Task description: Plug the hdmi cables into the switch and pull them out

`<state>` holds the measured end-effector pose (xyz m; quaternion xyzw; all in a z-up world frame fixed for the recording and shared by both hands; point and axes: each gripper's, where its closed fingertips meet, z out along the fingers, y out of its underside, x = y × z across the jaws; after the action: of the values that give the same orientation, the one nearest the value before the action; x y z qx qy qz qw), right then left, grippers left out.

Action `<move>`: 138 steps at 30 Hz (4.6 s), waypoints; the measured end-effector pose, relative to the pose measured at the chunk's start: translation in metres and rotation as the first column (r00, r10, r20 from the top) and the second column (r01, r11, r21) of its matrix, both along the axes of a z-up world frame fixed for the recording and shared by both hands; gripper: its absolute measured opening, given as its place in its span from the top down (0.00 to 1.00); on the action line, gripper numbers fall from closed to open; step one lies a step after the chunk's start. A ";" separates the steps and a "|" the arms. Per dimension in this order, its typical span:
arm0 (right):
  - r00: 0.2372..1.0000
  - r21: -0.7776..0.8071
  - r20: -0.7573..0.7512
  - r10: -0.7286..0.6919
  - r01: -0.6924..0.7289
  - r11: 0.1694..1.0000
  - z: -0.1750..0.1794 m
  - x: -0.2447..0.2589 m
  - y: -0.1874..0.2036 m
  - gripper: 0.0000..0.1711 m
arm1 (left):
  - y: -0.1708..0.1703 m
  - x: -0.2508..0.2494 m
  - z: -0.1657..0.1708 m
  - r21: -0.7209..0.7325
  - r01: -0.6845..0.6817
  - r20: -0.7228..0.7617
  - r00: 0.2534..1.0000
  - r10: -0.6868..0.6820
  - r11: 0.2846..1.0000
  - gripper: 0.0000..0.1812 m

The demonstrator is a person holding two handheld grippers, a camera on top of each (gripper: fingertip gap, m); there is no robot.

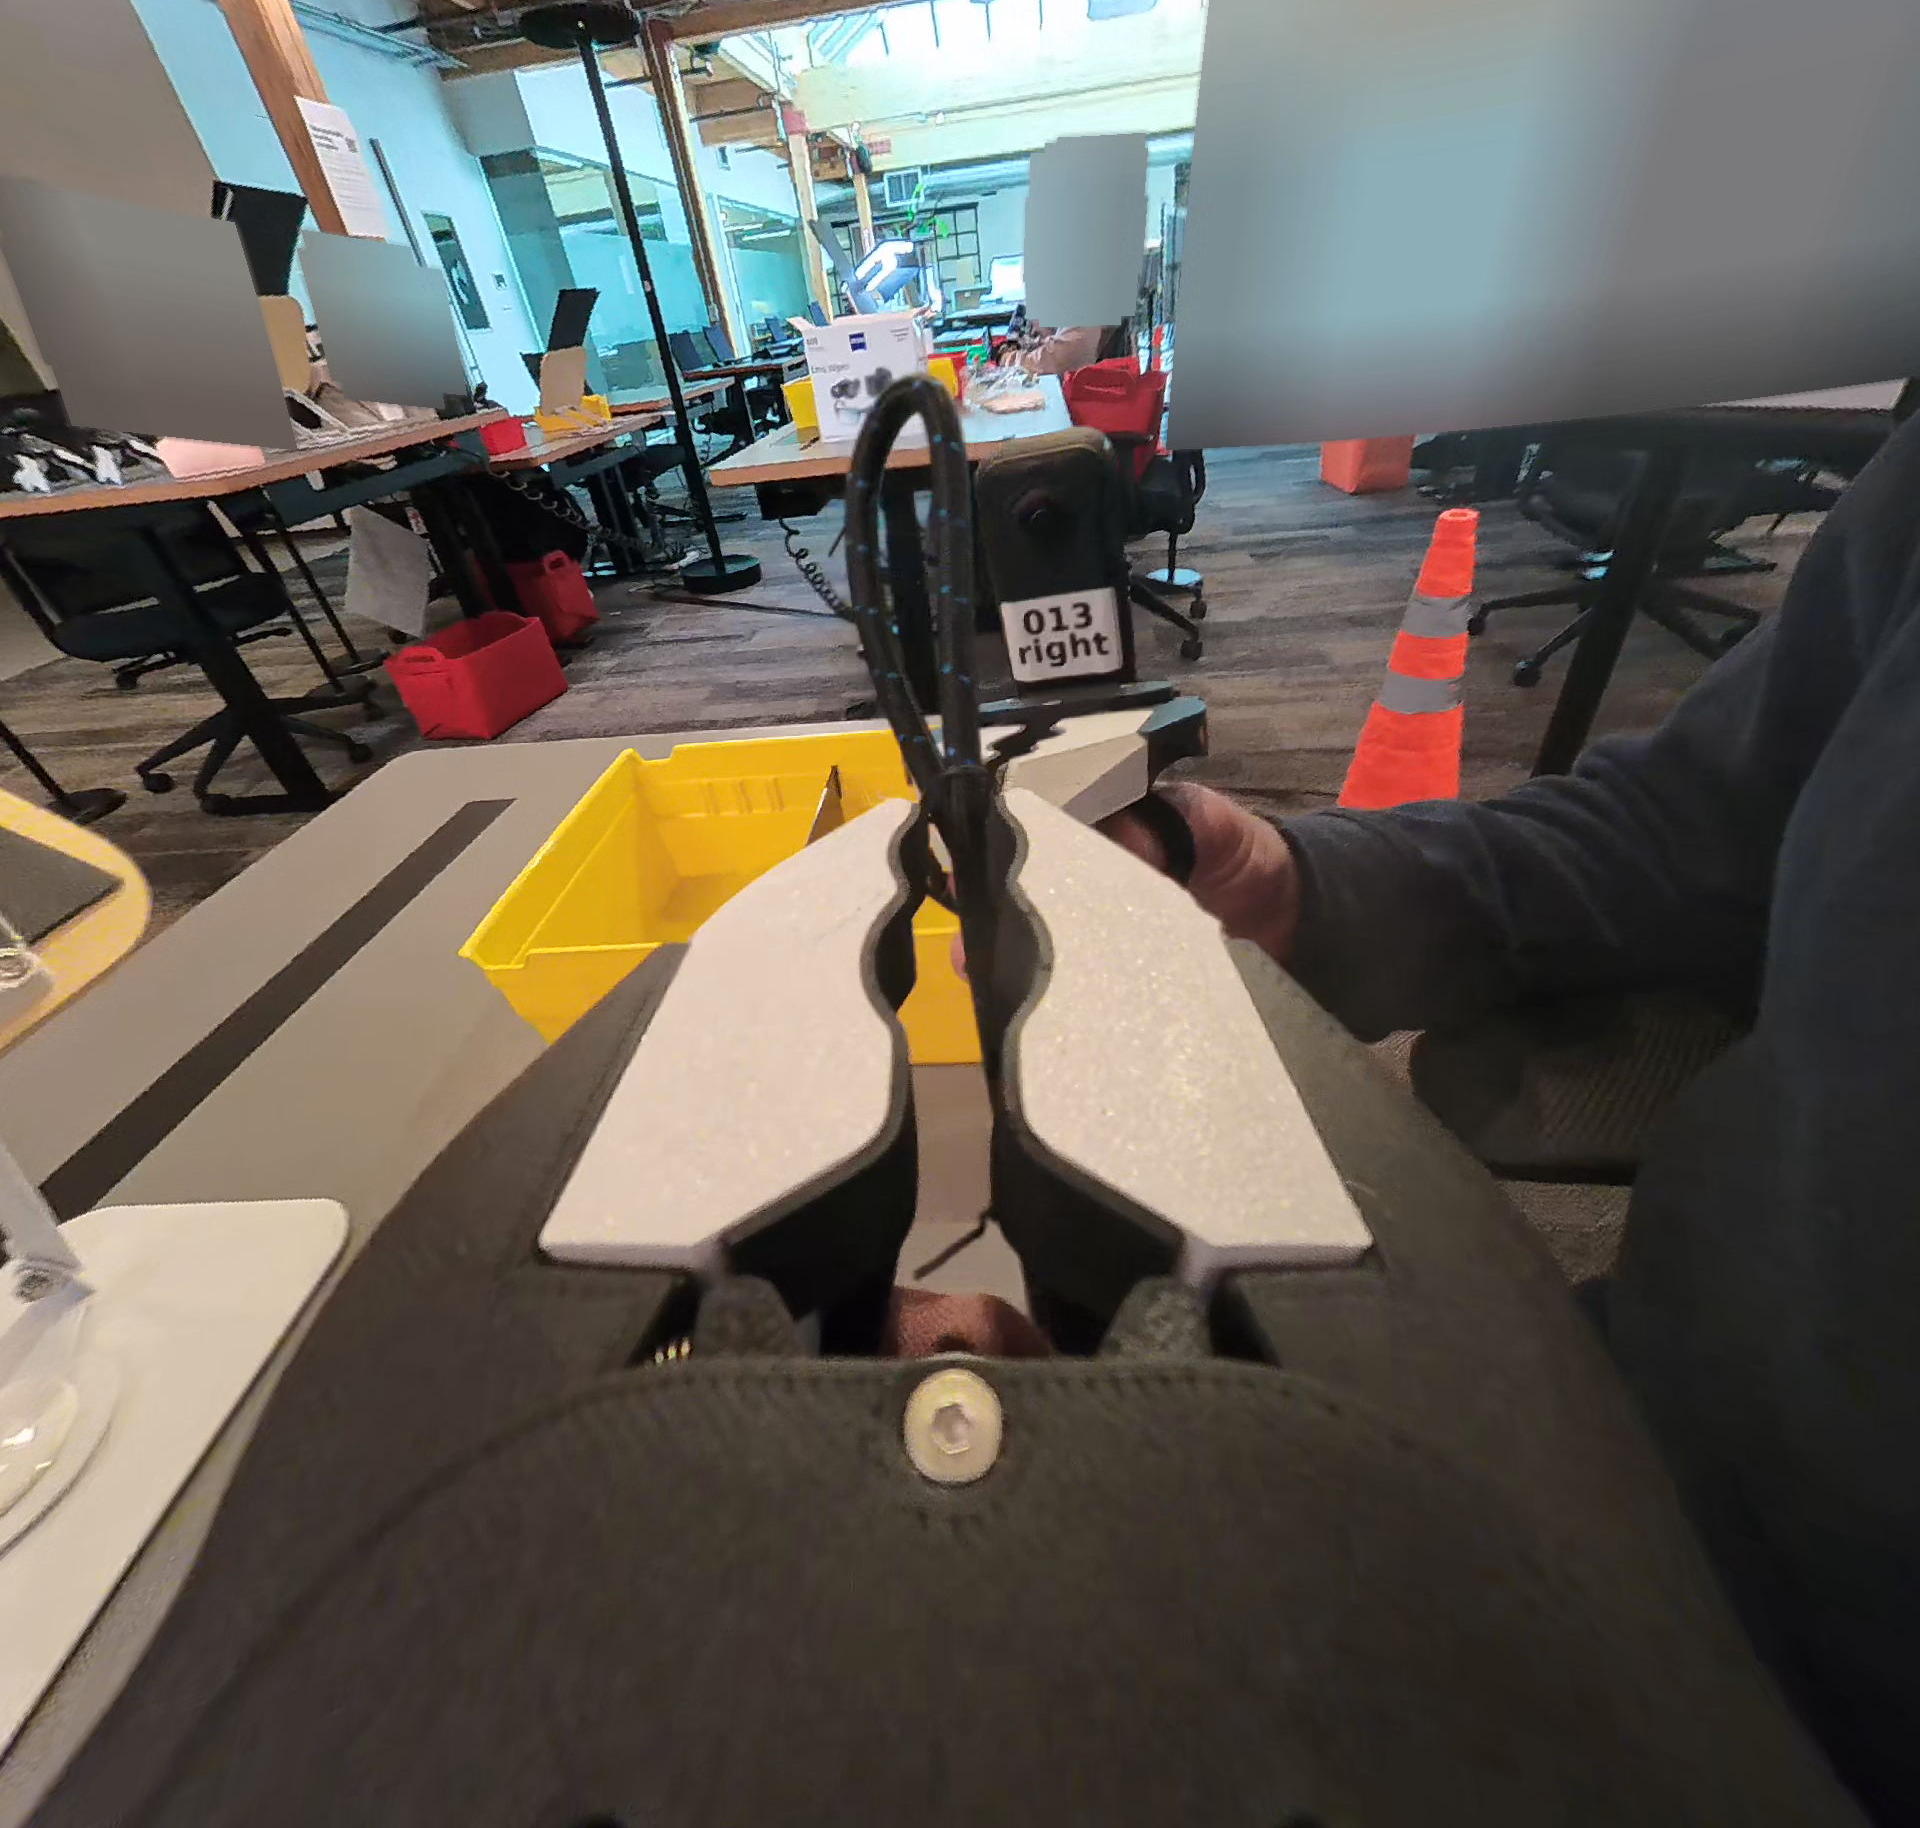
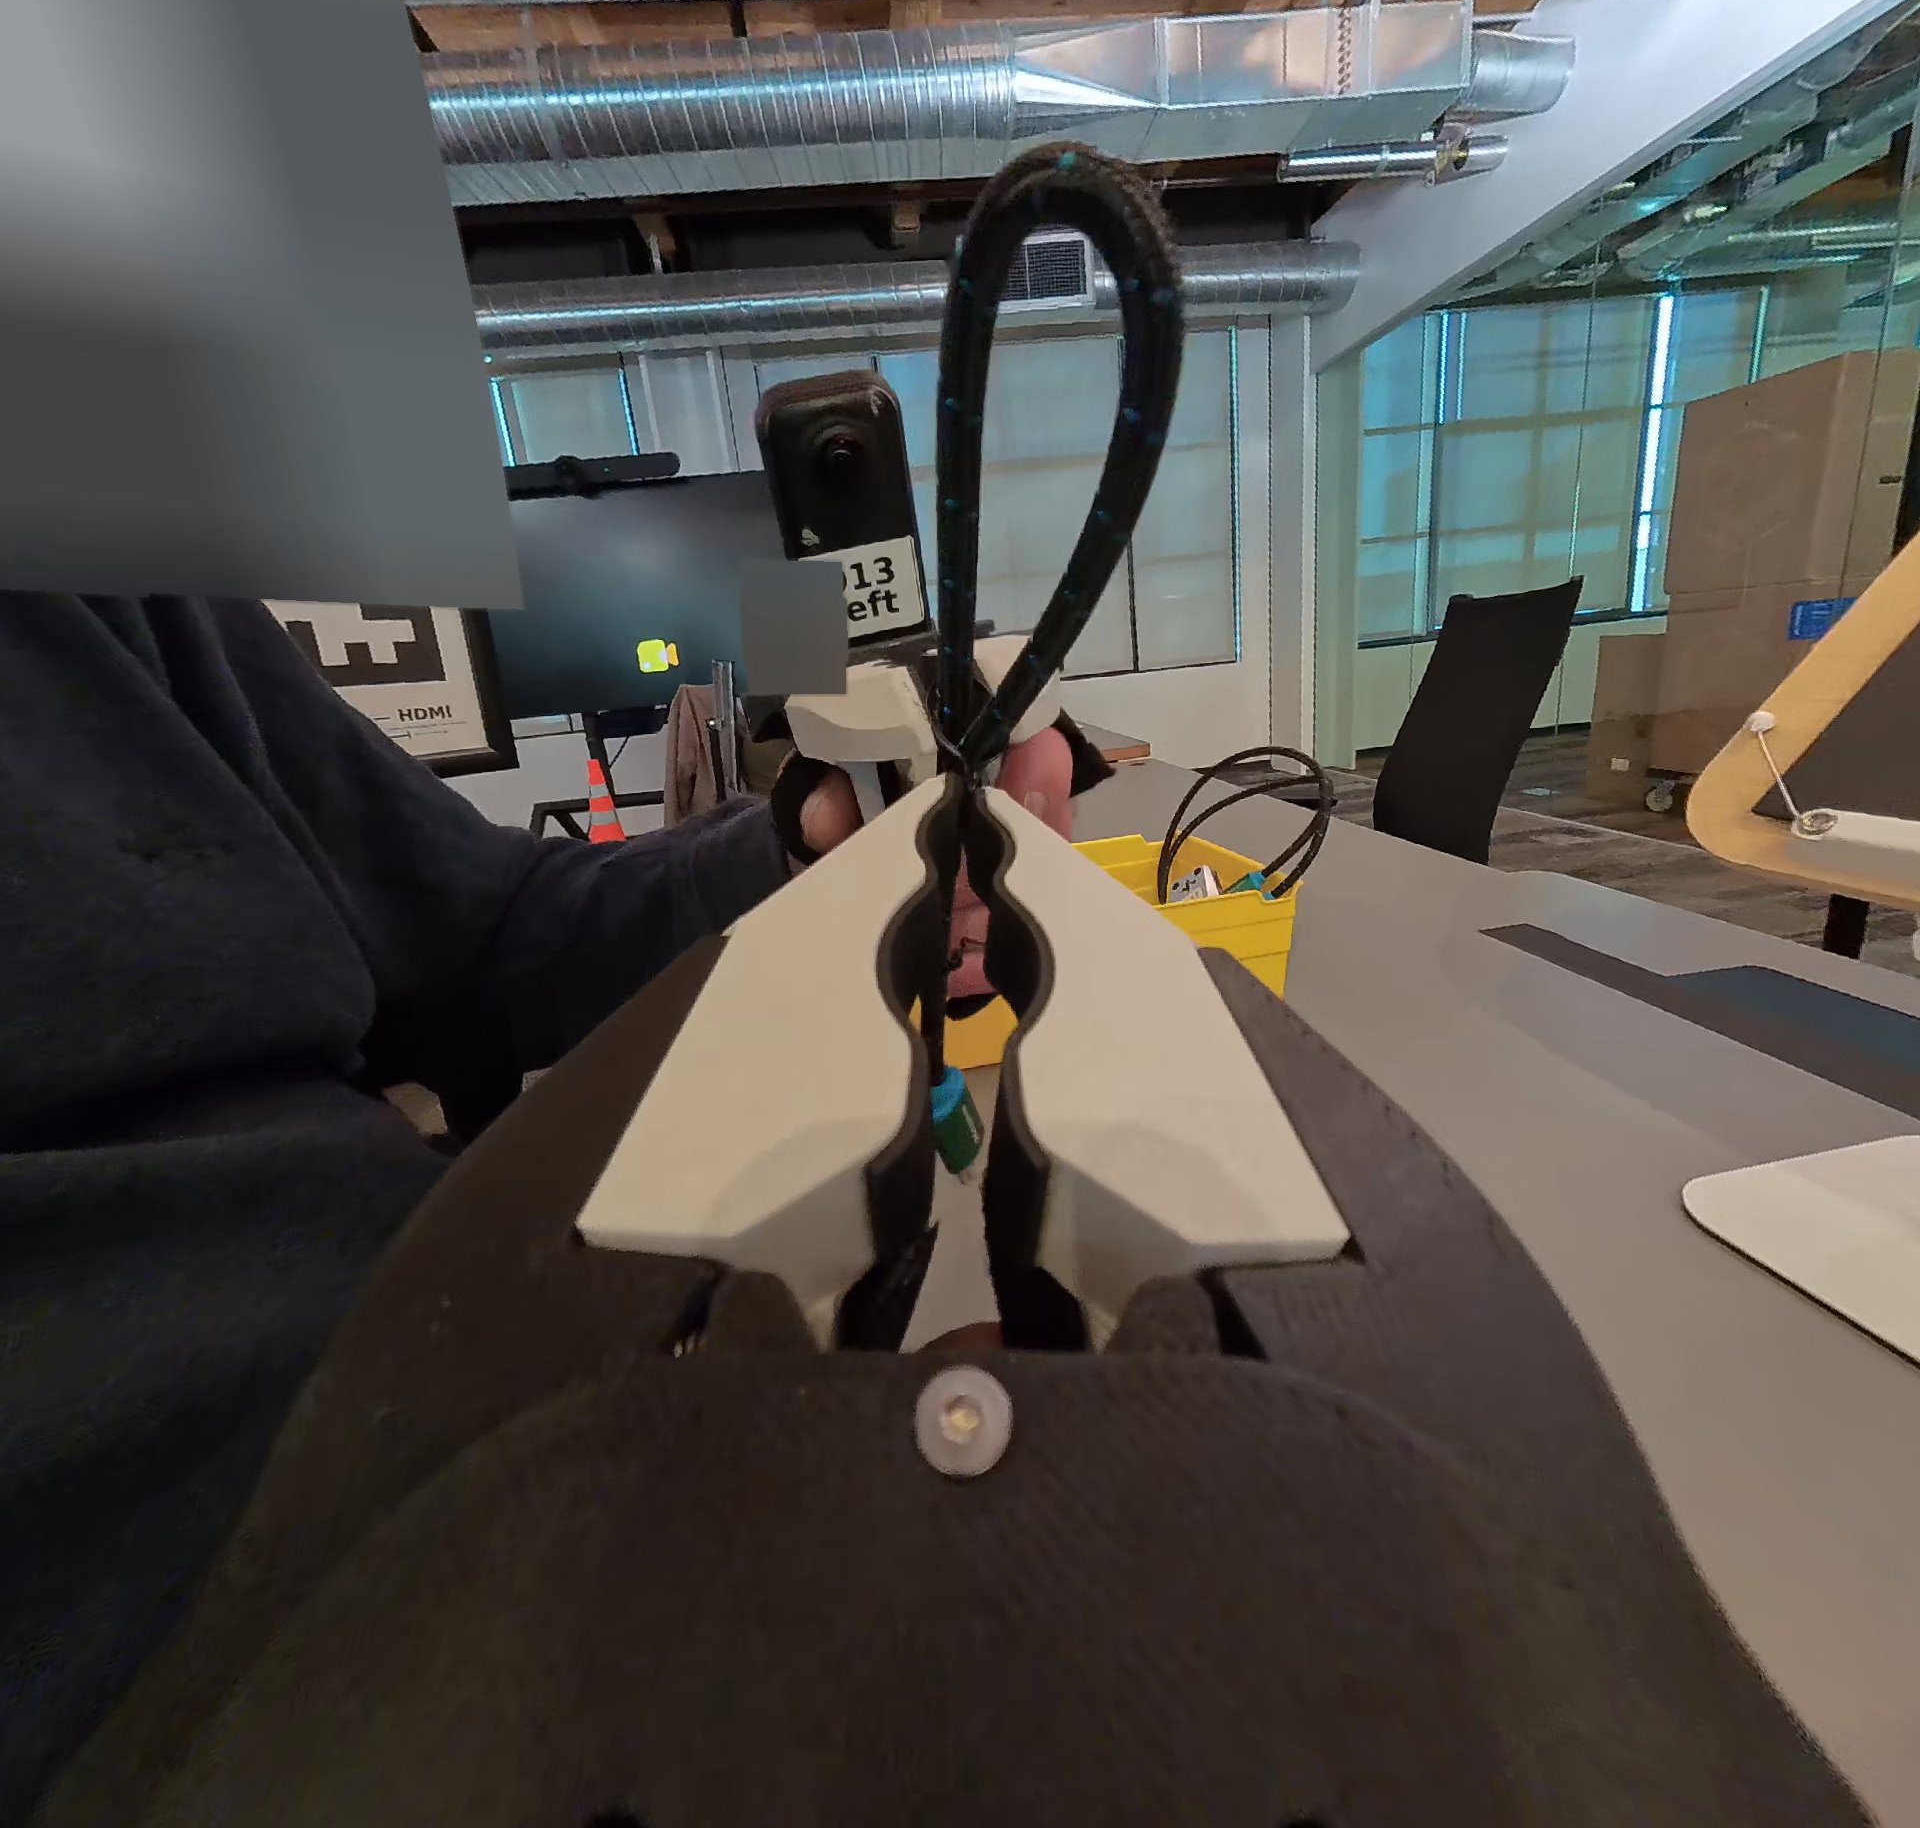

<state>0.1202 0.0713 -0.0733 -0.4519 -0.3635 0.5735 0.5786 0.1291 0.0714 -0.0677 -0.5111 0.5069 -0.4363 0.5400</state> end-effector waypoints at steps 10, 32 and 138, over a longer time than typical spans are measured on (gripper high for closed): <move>0.999 0.025 -0.022 -0.049 0.050 0.998 0.009 0.006 0.002 1.00 | 0.002 0.004 -0.011 -0.020 -0.005 -0.043 0.999 0.004 1.000 0.96; 0.888 0.399 0.233 -0.396 0.284 0.872 0.006 0.012 0.008 0.93 | 0.016 0.000 -0.015 0.030 -0.119 -0.110 0.986 0.121 0.992 0.97; 0.525 0.583 0.568 -0.634 0.288 0.760 -0.076 -0.015 0.079 1.00 | 0.058 -0.045 -0.113 0.146 -0.570 -0.485 0.671 0.561 0.808 0.94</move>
<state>0.1054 0.1506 -0.1491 -0.5894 -0.5413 0.0677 0.5959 0.0842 0.1294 -0.1808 -0.7433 0.4429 -0.1021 0.4909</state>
